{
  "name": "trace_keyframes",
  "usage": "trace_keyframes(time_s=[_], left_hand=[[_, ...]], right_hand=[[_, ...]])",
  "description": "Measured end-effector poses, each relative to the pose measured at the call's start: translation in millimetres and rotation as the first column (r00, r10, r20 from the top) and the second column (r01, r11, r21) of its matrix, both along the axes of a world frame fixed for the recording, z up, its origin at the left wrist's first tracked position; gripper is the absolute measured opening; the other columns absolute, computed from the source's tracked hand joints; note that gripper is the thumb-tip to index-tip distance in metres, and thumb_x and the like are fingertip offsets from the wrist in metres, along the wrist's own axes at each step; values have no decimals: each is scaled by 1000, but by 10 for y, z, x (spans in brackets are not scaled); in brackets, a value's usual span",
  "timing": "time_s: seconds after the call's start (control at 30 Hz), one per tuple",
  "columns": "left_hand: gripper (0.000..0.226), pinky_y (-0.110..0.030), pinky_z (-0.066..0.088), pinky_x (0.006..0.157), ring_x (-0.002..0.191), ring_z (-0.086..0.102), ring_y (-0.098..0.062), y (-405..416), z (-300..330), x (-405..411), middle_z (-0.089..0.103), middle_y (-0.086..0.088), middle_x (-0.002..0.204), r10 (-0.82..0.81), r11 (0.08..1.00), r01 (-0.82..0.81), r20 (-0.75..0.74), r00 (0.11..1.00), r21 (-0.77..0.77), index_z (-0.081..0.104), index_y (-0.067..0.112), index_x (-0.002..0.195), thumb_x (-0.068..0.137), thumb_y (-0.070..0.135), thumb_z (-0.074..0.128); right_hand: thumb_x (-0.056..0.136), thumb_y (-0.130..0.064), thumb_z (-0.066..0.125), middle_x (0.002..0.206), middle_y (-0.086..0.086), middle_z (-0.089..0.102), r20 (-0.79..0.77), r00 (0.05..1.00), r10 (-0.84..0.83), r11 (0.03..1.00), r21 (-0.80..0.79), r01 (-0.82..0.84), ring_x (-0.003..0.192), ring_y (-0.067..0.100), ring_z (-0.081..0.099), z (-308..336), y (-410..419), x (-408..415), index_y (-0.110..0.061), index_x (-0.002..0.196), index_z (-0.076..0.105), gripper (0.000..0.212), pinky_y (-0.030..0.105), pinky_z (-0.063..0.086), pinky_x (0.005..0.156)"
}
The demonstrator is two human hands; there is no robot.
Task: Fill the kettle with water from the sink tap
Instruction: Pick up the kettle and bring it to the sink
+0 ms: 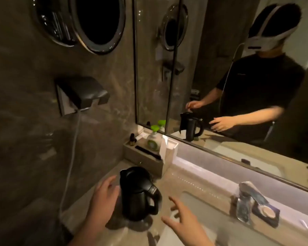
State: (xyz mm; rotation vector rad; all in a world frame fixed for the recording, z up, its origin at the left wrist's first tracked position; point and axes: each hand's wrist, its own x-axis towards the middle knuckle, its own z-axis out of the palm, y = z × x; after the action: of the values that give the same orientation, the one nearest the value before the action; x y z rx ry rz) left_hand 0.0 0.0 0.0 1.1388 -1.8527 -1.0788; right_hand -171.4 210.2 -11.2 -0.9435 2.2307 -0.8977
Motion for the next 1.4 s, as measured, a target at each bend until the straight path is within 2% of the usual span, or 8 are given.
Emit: trace_keyframes(time_s=[0.17, 0.37, 0.53, 0.77, 0.93, 1.03, 1.23, 1.4], left_hand=[[41, -26, 27, 104, 127, 40, -18, -98, 100, -323, 43, -2, 138, -191, 978, 206, 226, 955, -45, 54, 18, 130, 90, 24, 57], [41, -25, 28, 101, 131, 36, -14, -148, -86, -374, 38, 4, 145, -205, 975, 222, 278, 938, -31, 53, 26, 130, 90, 35, 53], [42, -27, 31, 98, 131, 35, -15, -186, -66, -389, 37, 6, 147, -211, 974, 224, 287, 934, -15, 53, 29, 130, 90, 37, 53], [34, -25, 29, 96, 128, 34, -7, -187, 311, -514, 39, 14, 138, -293, 955, 296, 108, 950, -13, 60, 35, 122, 88, 36, 58], [35, -6, 27, 91, 125, 31, 1, 130, 565, -827, 34, 16, 140, -426, 904, 424, -29, 904, -55, 62, 31, 121, 86, 26, 64], [34, -29, 26, 107, 132, 30, -7, 371, 708, -1043, 34, 12, 145, -516, 849, 509, -14, 856, -140, 64, 26, 120, 86, 21, 63], [34, -19, 25, 103, 130, 29, 4, 1107, 872, -1420, 37, 17, 143, -731, 663, 715, 10, 682, -222, 65, 29, 119, 88, 19, 55], [42, -17, 25, 102, 129, 31, 5, 1536, 744, -1704, 41, 18, 142, -827, 555, 821, 14, 562, -135, 56, 36, 128, 88, 23, 54]], right_hand=[[79, -39, 75, 112, -7, 66, 17, 999, 43, 981, -189, -39, 103, 14, 64, 15, -697, 53, -26, 122, 60, 47, 30, 51, 86], [89, -30, 69, 96, -9, 69, 137, 990, 16, 970, -241, 18, 86, 4, 65, -233, -817, 29, -32, 103, 58, 18, 15, 45, 67], [90, -24, 68, 94, -6, 70, 193, 981, -18, 940, -331, 82, 82, -5, 65, -245, -852, 78, -33, 99, 60, 15, 5, 46, 64], [89, -28, 69, 87, -7, 68, 130, 988, -80, 875, -467, 132, 82, 8, 63, 190, -723, -46, -27, 97, 62, 11, 17, 52, 66], [88, -22, 71, 87, 1, 69, 68, 979, -190, 841, -504, 198, 80, 11, 63, 438, -307, -185, -19, 97, 64, 12, 25, 52, 69], [87, -22, 72, 91, 12, 69, 31, 961, -273, 849, -461, 256, 86, 27, 64, 410, 2, -269, -7, 100, 64, 21, 46, 53, 77], [81, -32, 75, 81, -8, 70, 54, 886, -460, 811, -382, 444, 79, 0, 64, 171, 672, -331, -23, 89, 62, 18, 13, 45, 58], [72, -33, 81, 78, -9, 73, 165, 786, -596, 720, -325, 614, 73, 5, 67, -24, 1242, -363, -22, 82, 64, 22, 26, 49, 61]])
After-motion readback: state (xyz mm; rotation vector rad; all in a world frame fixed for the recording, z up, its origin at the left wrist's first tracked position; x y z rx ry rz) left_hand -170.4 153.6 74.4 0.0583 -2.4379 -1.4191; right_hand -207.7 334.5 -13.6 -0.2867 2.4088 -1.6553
